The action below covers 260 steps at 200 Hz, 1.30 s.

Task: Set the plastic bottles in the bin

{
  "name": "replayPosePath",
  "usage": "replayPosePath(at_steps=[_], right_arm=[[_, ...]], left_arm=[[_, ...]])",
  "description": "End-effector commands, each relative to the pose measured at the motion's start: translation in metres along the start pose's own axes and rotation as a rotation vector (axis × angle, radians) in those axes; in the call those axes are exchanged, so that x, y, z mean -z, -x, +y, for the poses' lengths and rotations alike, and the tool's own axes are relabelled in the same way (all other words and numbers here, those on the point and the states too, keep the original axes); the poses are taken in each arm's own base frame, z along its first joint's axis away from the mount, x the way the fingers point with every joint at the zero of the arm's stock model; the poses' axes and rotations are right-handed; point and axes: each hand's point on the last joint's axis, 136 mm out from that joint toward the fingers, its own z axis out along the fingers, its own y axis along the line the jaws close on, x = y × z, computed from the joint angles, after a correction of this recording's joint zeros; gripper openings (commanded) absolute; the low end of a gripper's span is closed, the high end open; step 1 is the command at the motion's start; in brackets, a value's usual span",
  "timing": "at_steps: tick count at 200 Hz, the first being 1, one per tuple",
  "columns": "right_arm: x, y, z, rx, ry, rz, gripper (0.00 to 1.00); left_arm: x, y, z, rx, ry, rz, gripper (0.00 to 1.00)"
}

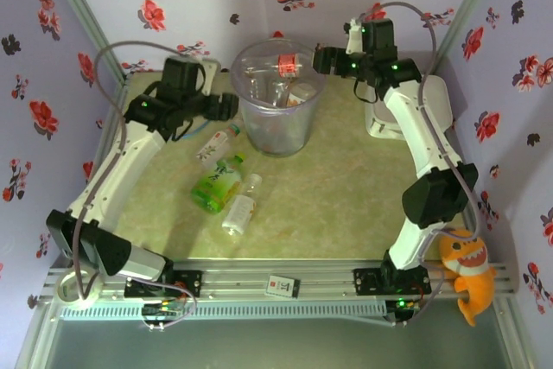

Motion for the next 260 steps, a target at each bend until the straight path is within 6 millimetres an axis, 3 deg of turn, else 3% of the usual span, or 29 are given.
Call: replayPosePath(at_steps=[1,38,86,197,236,260], right_arm=[[-0.004,-0.016,-0.010,-0.034,-0.020,0.022,0.84],[-0.015,-0.038,-0.006,-0.087,0.024,0.067,0.81],[-0.022,-0.051,-0.003,-0.094,0.041,0.103,0.75],[-0.025,-0.053,0.001,-0.105,0.062,0.108,0.72],[-0.024,-0.053,0.000,-0.104,0.059,0.108,0.71],[-0.025,-0.053,0.000,-0.104,0.058,0.109,0.71]], left_arm=[[-0.009,-0.056,0.023,0.088,0.067,0.194,0.89],[-0.058,-0.066,0.038,0.147,0.044,0.254,0.93],[-0.119,-0.076,0.040,0.092,0.007,0.358,1.00],[-0.173,-0.099,0.059,0.066,-0.030,0.467,0.95],[-0.184,-0.108,0.059,0.066,-0.040,0.507,0.95],[-0.185,-0.114,0.059,0.035,-0.041,0.532,0.90]])
